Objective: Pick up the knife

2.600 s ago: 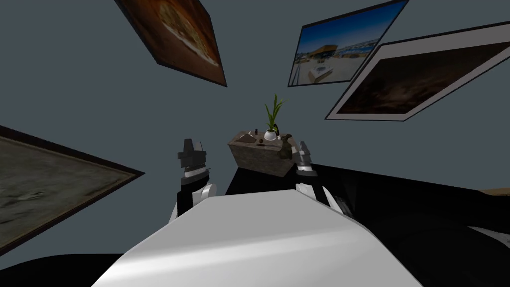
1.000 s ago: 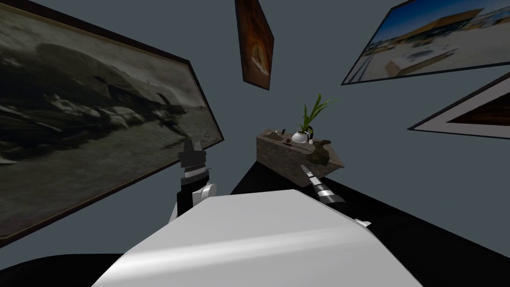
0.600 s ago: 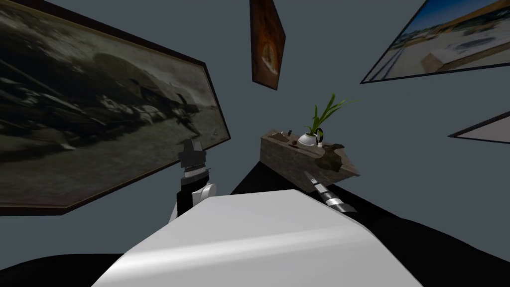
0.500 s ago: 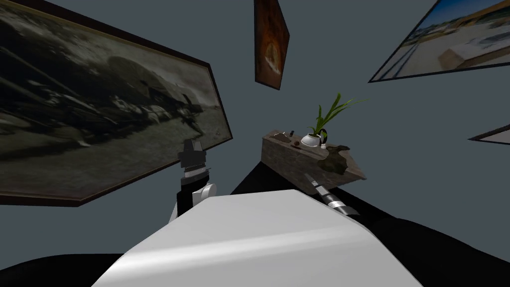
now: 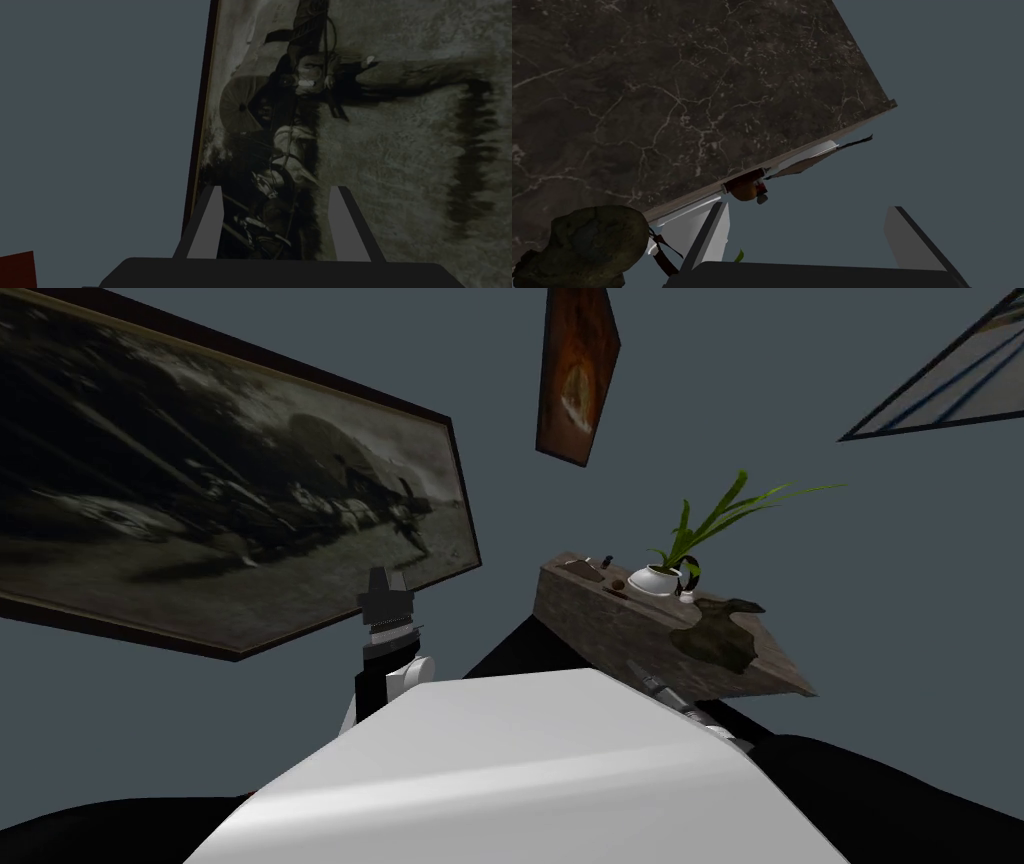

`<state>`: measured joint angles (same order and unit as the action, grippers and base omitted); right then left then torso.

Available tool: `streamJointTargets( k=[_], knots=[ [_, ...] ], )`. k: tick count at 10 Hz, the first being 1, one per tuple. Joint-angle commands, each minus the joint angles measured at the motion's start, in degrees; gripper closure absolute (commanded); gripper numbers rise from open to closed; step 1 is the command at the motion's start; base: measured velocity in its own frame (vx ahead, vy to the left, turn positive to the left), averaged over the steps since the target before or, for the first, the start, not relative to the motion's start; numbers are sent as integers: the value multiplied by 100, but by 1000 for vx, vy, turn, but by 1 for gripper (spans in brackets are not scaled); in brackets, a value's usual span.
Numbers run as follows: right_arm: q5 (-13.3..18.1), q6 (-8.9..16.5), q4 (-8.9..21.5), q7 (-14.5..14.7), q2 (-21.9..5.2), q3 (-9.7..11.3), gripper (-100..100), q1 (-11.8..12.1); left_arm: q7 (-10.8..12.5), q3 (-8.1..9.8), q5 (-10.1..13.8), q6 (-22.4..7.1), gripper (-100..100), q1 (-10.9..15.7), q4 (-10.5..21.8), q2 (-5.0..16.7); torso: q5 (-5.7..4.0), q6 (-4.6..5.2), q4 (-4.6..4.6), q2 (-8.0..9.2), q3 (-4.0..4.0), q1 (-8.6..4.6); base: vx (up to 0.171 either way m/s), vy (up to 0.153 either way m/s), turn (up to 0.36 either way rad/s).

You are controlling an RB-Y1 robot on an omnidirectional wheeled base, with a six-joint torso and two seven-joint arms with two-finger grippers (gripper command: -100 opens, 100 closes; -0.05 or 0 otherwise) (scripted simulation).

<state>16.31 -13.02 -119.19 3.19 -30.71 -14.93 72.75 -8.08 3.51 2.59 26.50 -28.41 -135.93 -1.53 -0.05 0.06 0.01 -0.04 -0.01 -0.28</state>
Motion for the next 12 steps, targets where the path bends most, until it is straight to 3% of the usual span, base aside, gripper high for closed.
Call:
streamJointTargets(
  k=[1, 4, 5, 7, 12],
  knots=[
    [242, 118, 130, 83, -157, -22, -100, 286, 0, 0, 0, 0, 0, 0, 0, 0, 0, 0, 0, 0, 0, 0, 81, -11, 338],
    [452, 202, 223, 139, -297, -48, -100, 751, 0, 0, 0, 0, 0, 1, 0, 0, -1, -6, -2, -11, -6, -8, 75, -33, 207],
    [668, 282, 315, 193, -432, -63, -100, 935, 0, 0, 0, 0, 0, 0, 0, 0, -3, 0, -2, -9, -6, -12, 90, -59, 263],
    [668, 282, 315, 193, -432, -63, -100, 1071, 0, 1, 0, 0, 0, -1, 0, 1, -5, 0, -4, -16, -9, -20, 64, -52, 91],
    [1334, 491, 576, 334, -803, -35, -100, 1880, 0, 1, 0, 0, 0, -1, 0, 1, -8, 0, -4, -19, -11, -31, 87, -86, 230]
  ],
)
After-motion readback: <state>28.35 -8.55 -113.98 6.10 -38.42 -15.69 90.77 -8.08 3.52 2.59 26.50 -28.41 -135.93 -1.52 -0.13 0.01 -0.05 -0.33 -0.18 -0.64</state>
